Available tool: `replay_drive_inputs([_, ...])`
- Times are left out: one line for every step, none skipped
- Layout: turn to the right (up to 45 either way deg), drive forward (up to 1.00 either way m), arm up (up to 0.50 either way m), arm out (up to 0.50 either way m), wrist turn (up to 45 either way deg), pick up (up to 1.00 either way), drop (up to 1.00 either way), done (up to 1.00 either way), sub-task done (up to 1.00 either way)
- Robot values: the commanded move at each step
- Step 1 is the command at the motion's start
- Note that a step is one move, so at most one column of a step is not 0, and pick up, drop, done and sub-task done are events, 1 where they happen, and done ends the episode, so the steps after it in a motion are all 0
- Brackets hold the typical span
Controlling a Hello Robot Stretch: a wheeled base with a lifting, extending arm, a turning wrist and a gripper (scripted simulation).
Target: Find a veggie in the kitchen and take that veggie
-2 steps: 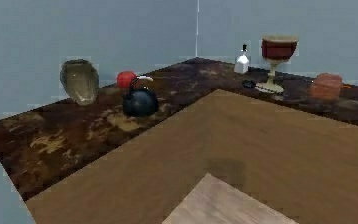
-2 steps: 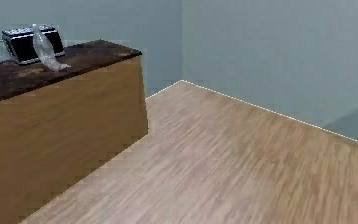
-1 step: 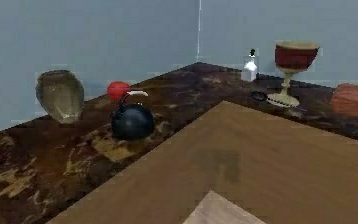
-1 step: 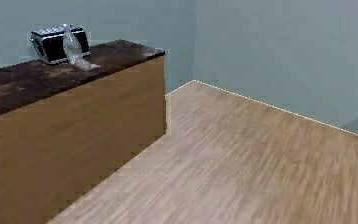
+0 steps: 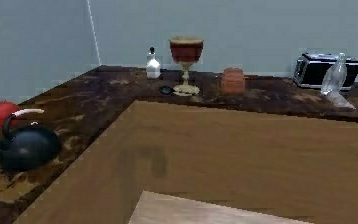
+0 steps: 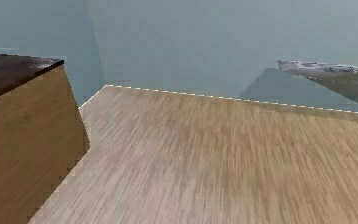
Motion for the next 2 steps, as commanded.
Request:
replay_drive_inputs([0.0, 0.15, 0.0, 0.0, 0.0, 0.0, 0.0, 0.0, 0.0])
replay_drive_inputs([-45.0, 0.0, 0.0, 0.0, 0.0, 0.0, 0.0, 0.0, 0.0])
